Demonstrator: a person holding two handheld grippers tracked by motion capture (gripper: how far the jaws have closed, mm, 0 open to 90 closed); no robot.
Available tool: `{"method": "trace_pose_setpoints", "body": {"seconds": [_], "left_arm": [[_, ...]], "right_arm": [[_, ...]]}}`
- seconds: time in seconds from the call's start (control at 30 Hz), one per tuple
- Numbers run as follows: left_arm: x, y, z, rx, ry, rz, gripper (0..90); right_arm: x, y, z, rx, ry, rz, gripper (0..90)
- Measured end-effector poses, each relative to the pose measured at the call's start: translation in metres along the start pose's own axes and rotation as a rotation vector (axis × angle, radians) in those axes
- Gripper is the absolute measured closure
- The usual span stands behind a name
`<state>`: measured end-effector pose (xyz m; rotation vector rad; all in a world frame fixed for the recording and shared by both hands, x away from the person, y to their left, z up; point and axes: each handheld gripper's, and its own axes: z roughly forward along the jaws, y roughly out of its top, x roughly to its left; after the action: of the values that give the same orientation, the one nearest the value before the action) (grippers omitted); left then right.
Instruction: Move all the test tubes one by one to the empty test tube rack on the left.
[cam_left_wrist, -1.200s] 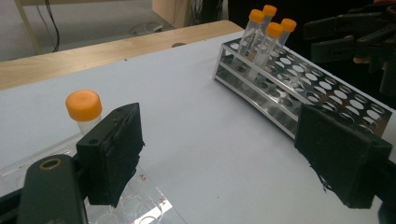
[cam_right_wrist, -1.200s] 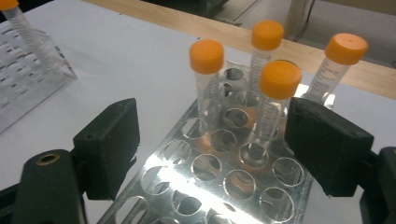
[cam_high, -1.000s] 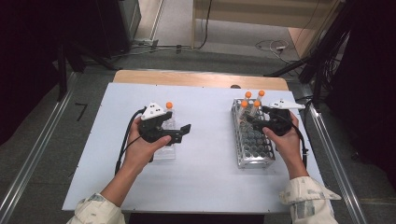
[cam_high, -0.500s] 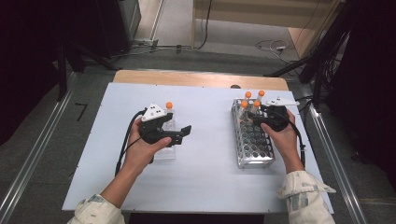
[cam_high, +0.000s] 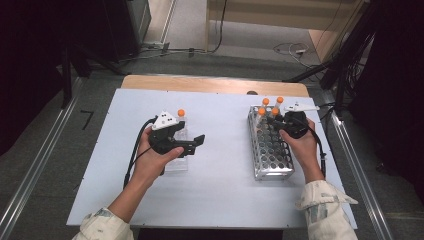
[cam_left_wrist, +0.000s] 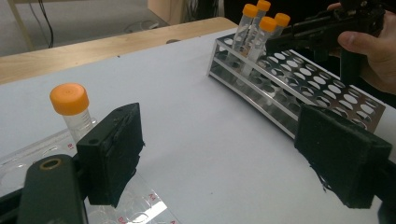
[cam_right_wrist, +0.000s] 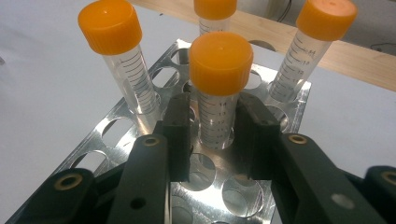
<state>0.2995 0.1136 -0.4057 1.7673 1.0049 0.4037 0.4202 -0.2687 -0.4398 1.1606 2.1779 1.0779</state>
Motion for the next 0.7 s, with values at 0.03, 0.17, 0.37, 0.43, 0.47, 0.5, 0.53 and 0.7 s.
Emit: {"method": "trace_pose_setpoints", "body": {"seconds": [0.03,0.17,0.37,0.43,0.47,0.5,0.53,0.7], "left_arm": [[0.0000,0.0000,0.0000,0.002,-0.001,0.002,16.9],[-0.0004,-0.0001,0.0002,0.003,-0.001,0.002,16.9],[-0.0010,-0.0002,0.0010,0.004,-0.003,-0.002,16.9],[-0.0010,-0.0002,0.0010,0.003,-0.002,-0.003,16.9],[-0.0010,-0.0001,0.0010,0.003,-0.002,-0.003,16.9],[-0.0009,-0.0001,0.0009,0.003,-0.002,-0.003,16.9],[-0.0010,-0.0001,0.0010,0.004,-0.002,-0.004,16.9],[-0.0009,-0.0001,0.0012,0.004,-0.002,-0.007,16.9]], "right_arm": [[-0.0002,0.0000,0.0003,-0.001,0.003,0.002,66.4],[-0.0005,0.0001,0.0010,-0.003,0.004,0.004,69.2],[-0.0012,0.0001,0.0001,-0.002,-0.002,0.001,71.1],[-0.0012,0.0008,-0.0011,-0.014,-0.005,-0.003,71.2],[-0.0012,0.0008,-0.0011,-0.014,-0.005,-0.003,71.2],[-0.0011,0.0013,-0.0021,-0.019,-0.009,-0.007,71.2],[-0.0011,0.0013,-0.0021,-0.019,-0.009,-0.007,71.2],[-0.0009,0.0037,-0.0055,-0.036,-0.010,-0.007,71.2]]}}
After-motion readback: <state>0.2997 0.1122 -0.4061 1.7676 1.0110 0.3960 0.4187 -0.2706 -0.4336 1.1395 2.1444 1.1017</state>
